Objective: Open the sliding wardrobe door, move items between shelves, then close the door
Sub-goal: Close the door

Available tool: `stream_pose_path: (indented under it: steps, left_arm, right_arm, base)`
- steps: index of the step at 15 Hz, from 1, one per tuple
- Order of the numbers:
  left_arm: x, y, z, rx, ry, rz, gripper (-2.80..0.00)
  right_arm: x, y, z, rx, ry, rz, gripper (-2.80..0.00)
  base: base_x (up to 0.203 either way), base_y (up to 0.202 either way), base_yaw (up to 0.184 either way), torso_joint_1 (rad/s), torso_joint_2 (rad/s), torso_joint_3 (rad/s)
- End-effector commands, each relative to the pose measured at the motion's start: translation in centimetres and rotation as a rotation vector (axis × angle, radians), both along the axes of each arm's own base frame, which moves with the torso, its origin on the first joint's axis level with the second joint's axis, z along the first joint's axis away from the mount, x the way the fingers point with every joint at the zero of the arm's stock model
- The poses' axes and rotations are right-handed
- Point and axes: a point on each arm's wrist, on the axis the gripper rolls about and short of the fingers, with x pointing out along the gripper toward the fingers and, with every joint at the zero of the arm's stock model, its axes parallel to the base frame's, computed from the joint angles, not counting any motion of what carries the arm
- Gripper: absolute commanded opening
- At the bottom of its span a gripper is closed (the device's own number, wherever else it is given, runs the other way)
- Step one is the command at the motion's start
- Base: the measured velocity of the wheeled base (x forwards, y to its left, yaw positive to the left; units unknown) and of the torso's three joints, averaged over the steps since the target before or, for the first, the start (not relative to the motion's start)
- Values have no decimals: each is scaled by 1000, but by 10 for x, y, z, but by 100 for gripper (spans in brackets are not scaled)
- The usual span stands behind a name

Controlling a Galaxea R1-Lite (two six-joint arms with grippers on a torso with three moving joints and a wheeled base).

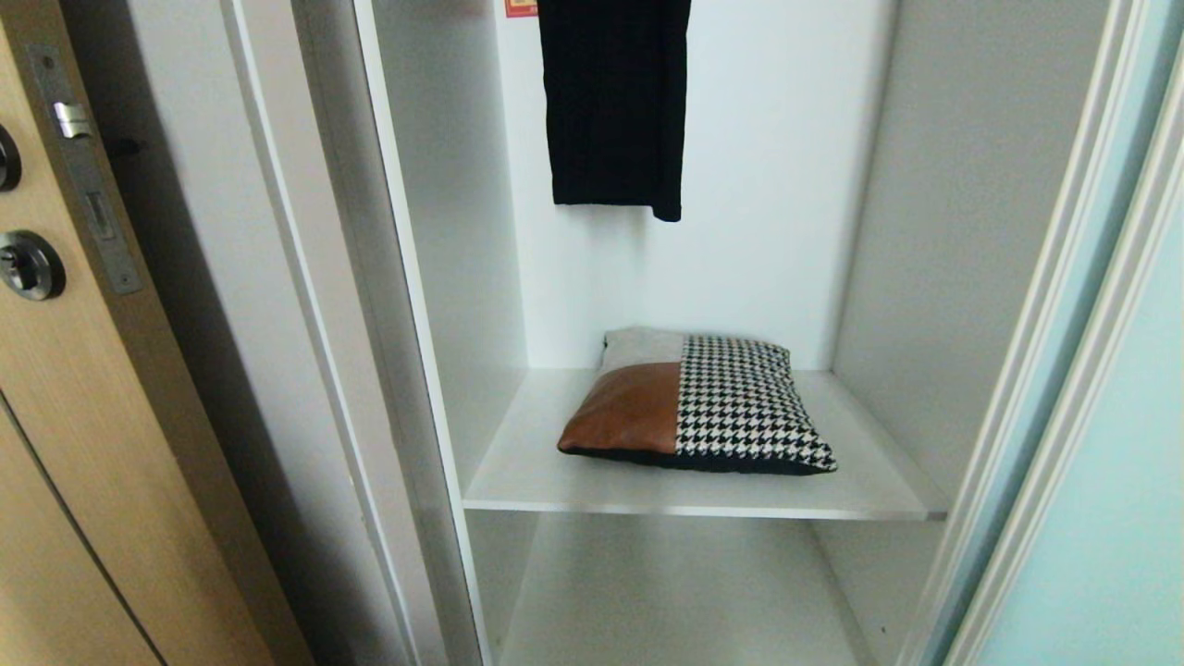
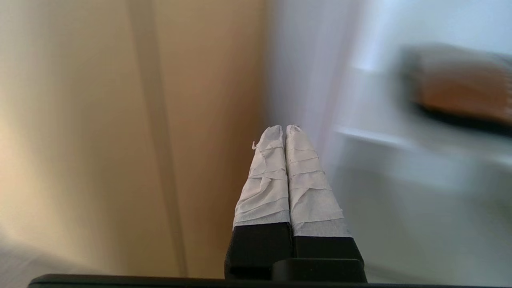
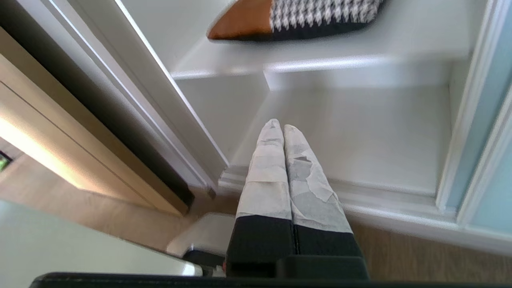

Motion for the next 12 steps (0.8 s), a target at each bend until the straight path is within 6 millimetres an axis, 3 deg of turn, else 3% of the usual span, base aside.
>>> stream_pose_path:
  steps: [1, 3, 12]
  left_arm:
    - [-7, -3, -3, 2, -25, -133, -280]
    - [-8, -4, -7, 0, 47, -196, -280]
    - [-7, -4, -8, -26, 36, -188, -280]
  right_arm:
    - [1, 0, 1, 8, -5, -9, -280]
    - [2, 0, 0, 12, -2, -10, -280]
    - [3, 0, -6, -30, -8, -3, -280]
  base:
    - [0, 0, 0, 0, 0, 0]
    - [0, 0, 0, 0, 0, 0]
    - [0, 0, 0, 0, 0, 0]
